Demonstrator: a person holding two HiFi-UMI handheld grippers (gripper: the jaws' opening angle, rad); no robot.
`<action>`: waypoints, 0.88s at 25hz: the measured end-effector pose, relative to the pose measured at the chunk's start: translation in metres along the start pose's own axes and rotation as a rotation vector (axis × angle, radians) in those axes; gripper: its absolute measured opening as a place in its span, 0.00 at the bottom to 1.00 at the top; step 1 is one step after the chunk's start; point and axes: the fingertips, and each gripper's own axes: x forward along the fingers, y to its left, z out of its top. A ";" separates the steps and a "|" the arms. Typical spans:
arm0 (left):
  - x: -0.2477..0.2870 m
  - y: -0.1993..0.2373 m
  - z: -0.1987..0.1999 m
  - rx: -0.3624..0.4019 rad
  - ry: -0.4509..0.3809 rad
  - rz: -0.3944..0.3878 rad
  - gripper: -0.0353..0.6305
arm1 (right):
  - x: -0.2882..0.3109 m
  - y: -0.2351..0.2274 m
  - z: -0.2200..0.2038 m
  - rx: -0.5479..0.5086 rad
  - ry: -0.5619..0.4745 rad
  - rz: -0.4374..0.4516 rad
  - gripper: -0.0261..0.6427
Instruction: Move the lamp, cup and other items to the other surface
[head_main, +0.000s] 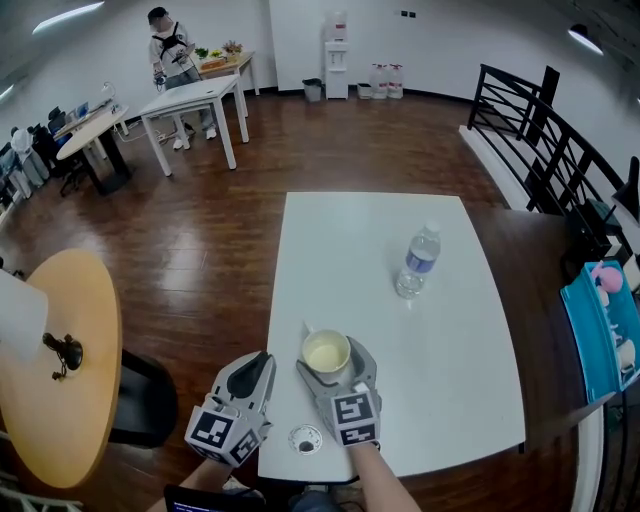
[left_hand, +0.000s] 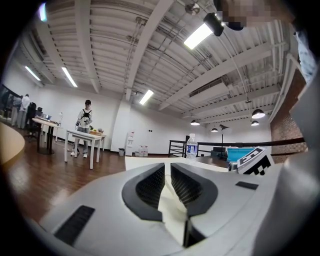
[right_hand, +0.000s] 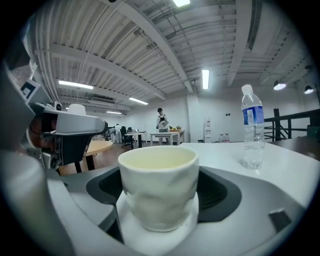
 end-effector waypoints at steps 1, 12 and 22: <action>-0.001 0.001 0.000 -0.001 0.001 0.003 0.12 | -0.002 0.001 0.002 -0.011 -0.012 0.002 0.67; -0.035 0.037 0.027 0.019 -0.043 0.092 0.12 | -0.005 0.067 0.068 -0.055 -0.099 0.160 0.67; -0.201 0.155 0.090 0.041 -0.130 0.438 0.12 | 0.031 0.291 0.144 -0.131 -0.167 0.551 0.67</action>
